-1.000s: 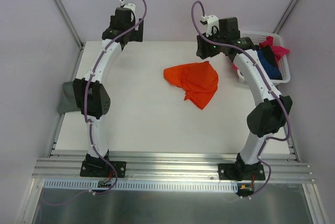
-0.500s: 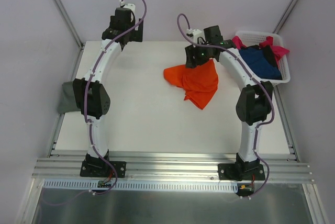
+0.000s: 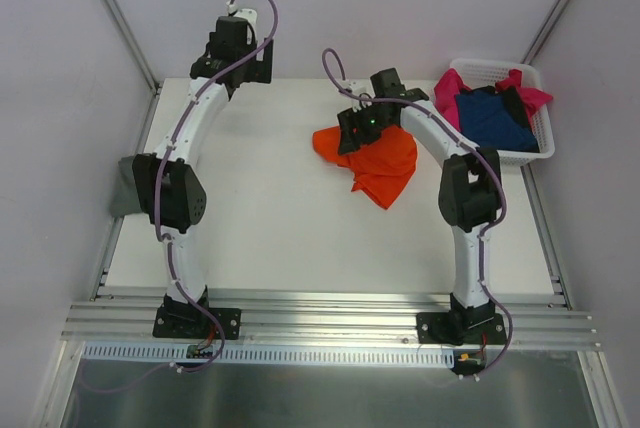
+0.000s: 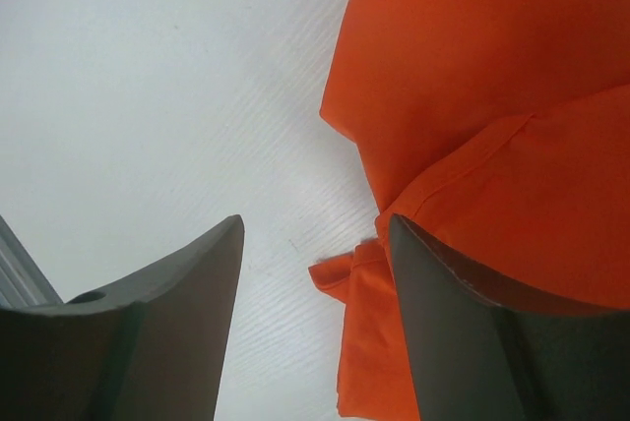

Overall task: Fold and stack the t-shirts
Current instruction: Flatten out the tshirt

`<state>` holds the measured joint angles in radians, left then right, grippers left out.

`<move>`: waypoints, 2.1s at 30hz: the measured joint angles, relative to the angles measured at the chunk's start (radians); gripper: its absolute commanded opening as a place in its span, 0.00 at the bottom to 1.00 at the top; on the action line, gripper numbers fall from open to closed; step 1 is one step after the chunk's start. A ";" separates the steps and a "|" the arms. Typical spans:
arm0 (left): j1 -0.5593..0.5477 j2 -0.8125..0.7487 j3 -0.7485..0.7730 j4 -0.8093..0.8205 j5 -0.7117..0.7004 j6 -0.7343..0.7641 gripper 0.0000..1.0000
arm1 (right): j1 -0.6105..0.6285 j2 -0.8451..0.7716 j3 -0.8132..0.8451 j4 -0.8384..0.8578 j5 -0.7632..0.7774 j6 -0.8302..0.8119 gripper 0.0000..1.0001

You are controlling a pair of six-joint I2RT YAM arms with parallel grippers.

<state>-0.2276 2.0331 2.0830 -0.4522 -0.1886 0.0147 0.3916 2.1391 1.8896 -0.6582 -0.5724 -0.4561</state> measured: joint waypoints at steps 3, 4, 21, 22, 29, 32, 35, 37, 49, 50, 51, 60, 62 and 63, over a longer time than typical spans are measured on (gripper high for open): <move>0.000 -0.027 -0.033 0.000 0.007 0.000 0.99 | 0.019 0.050 0.027 -0.006 0.021 -0.005 0.64; 0.000 -0.039 -0.047 -0.001 0.011 0.000 0.99 | 0.026 0.067 0.040 -0.010 0.029 -0.007 0.64; 0.057 -0.129 -0.171 0.000 0.077 -0.029 0.99 | 0.043 0.109 0.094 -0.006 0.238 -0.080 0.62; 0.059 -0.129 -0.171 0.000 0.079 -0.031 0.99 | 0.043 0.106 0.094 -0.004 0.253 -0.085 0.63; 0.058 -0.129 -0.171 -0.001 0.094 -0.033 0.99 | 0.043 0.130 0.101 -0.003 0.327 -0.108 0.61; 0.058 -0.129 -0.173 0.000 0.102 -0.033 0.99 | 0.047 0.171 0.125 0.001 0.345 -0.112 0.60; 0.058 -0.130 -0.180 0.000 0.103 -0.033 0.99 | 0.054 0.211 0.132 0.008 0.361 -0.117 0.54; 0.058 -0.130 -0.185 -0.002 0.103 -0.033 0.99 | 0.057 0.230 0.132 0.010 0.375 -0.126 0.42; 0.073 -0.130 -0.183 -0.001 0.108 -0.045 0.99 | 0.058 0.179 0.191 -0.048 0.434 -0.128 0.01; 0.082 -0.130 -0.183 -0.001 0.105 -0.057 0.99 | 0.058 0.179 0.236 -0.071 0.429 -0.122 0.02; 0.093 -0.130 -0.182 -0.001 0.102 -0.062 0.99 | 0.059 0.174 0.279 -0.079 0.425 -0.115 0.02; 0.197 -0.130 -0.145 -0.001 0.064 -0.068 0.99 | 0.092 0.010 0.404 -0.079 0.316 -0.037 0.01; 0.204 -0.130 -0.133 0.000 0.053 -0.068 0.99 | 0.109 -0.007 0.428 -0.076 0.262 -0.005 0.01; 0.209 -0.130 -0.129 0.000 0.051 -0.068 0.99 | 0.119 -0.013 0.436 -0.065 0.231 0.013 0.01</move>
<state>-0.0185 1.9034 1.9537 -0.4522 -0.1371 -0.0532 0.5102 2.1258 2.3253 -0.7235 -0.3412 -0.4431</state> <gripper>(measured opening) 0.992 0.024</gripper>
